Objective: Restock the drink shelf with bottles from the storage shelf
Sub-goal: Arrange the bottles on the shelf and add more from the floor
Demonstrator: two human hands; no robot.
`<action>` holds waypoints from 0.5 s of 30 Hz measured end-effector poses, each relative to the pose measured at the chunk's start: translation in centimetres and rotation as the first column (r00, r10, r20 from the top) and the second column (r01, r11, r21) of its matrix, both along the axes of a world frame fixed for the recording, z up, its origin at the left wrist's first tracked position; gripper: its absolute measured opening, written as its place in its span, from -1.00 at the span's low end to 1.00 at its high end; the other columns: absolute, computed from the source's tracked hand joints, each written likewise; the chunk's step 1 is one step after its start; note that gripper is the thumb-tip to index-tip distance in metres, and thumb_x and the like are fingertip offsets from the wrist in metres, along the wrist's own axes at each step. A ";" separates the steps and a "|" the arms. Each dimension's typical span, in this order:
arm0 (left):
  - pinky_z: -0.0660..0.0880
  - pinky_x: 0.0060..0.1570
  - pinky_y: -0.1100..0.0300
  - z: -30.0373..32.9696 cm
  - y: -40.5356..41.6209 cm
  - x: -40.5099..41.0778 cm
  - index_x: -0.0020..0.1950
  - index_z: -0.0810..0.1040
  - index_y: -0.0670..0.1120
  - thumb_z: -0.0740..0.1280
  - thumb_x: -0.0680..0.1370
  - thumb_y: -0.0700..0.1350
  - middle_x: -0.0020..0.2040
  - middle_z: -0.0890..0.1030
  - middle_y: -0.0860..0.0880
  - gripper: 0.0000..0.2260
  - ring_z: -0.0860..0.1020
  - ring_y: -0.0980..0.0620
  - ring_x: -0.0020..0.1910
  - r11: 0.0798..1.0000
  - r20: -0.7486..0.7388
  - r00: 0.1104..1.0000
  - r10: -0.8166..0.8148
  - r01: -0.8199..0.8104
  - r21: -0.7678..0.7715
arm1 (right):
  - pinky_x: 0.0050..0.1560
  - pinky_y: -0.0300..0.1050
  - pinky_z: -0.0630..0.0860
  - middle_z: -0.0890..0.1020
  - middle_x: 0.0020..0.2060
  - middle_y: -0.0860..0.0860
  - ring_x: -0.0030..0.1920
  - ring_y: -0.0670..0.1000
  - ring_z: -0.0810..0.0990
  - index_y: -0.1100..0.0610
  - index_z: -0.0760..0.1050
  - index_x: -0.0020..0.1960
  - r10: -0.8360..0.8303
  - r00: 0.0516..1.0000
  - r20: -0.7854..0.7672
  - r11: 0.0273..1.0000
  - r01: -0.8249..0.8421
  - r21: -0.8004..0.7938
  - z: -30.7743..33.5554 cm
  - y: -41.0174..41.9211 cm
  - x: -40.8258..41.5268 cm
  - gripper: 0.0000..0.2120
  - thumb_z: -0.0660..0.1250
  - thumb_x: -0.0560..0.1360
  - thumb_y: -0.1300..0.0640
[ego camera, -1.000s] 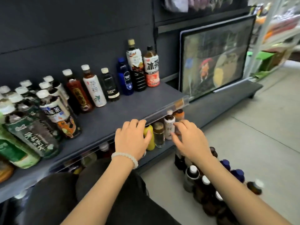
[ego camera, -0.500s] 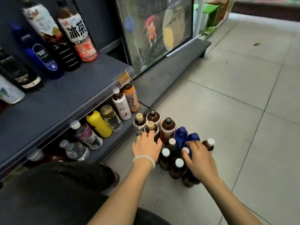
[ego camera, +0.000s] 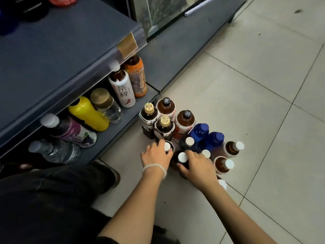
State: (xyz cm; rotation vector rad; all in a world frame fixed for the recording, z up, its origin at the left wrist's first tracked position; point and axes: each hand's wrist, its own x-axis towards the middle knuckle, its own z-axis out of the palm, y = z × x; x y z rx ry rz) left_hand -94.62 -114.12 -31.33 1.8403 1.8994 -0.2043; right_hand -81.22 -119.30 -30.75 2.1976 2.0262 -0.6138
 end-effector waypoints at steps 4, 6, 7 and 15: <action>0.39 0.06 0.03 -0.8 1.2 0.3 0.19 0.38 -0.01 0.18 0.57 0.14 0.17 0.54 -0.10 -0.70 0.46 -0.13 0.20 1.000 0.069 0.998 0.000 0.000 -0.006 | 0.00 0.00 0.49 0.58 0.05 0.02 0.05 0.08 0.55 0.05 0.38 0.16 -0.010 1.000 -0.010 0.999 0.009 -0.040 -0.6 1.5 -0.7 -0.62 0.19 0.51 -0.19; 0.40 0.04 0.03 -0.8 1.3 0.1 0.18 0.39 -0.01 0.18 0.57 0.12 0.15 0.54 -0.09 -0.72 0.47 -0.12 0.19 1.000 0.083 0.997 0.007 -0.007 0.000 | -0.04 0.01 0.52 0.58 0.02 0.04 0.02 0.08 0.56 0.07 0.37 0.14 -0.006 1.000 -0.013 0.998 0.005 -0.056 -0.5 1.9 -0.8 -0.63 0.20 0.51 -0.19; 0.41 0.03 0.04 -0.8 1.1 0.0 0.18 0.40 -0.01 0.18 0.57 0.12 0.16 0.54 -0.09 -0.72 0.47 -0.11 0.19 1.000 0.089 0.996 0.015 -0.016 0.011 | -0.05 0.01 0.53 0.58 0.01 0.04 0.00 0.08 0.56 0.08 0.36 0.12 -0.008 1.000 -0.020 0.997 0.006 -0.073 -0.4 2.0 -0.8 -0.63 0.20 0.51 -0.19; 0.40 -0.04 0.09 3.3 -0.1 -0.9 0.14 0.44 -0.03 0.20 0.55 0.10 0.12 0.55 -0.07 -0.73 0.46 -0.09 0.17 0.984 0.153 0.982 0.107 -0.127 0.125 | -0.15 -0.03 0.49 0.57 -0.08 0.05 -0.08 0.07 0.56 0.07 0.32 0.02 -0.005 0.996 -0.087 0.997 -0.002 -0.084 2.4 1.7 -1.0 -0.74 0.17 0.53 -0.12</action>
